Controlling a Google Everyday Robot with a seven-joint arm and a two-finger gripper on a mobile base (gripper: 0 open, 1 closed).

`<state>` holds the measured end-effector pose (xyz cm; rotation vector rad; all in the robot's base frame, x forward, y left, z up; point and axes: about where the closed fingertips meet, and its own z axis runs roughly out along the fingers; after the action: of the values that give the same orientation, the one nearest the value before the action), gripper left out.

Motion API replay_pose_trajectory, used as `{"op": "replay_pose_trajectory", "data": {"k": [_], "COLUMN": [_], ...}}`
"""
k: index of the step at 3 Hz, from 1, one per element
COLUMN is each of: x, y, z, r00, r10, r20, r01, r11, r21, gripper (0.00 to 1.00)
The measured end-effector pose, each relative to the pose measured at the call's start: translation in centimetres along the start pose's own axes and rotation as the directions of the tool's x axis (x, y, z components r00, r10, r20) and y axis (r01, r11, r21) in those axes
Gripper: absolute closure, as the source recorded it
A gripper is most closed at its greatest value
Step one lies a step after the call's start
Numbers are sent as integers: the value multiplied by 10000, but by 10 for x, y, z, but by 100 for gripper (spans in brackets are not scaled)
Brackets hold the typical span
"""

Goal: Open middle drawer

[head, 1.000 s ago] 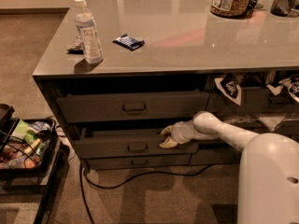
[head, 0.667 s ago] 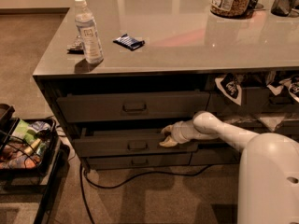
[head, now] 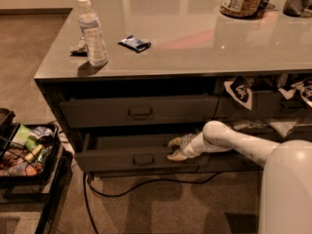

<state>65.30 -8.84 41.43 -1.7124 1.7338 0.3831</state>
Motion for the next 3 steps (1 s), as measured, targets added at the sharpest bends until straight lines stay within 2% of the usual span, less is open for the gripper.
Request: {"op": "replay_pose_trajectory", "data": {"k": [1, 2, 3], "x": [-3, -3, 5], "y": [28, 28, 61], "z": [-12, -11, -24], "r00": [9998, 9998, 9991], "r10": [-114, -114, -252], "r20": [174, 174, 347], "r01": [119, 119, 272], "r11": [9996, 9996, 9980], "r21": [-267, -268, -578], "gripper": [57, 72, 64]}}
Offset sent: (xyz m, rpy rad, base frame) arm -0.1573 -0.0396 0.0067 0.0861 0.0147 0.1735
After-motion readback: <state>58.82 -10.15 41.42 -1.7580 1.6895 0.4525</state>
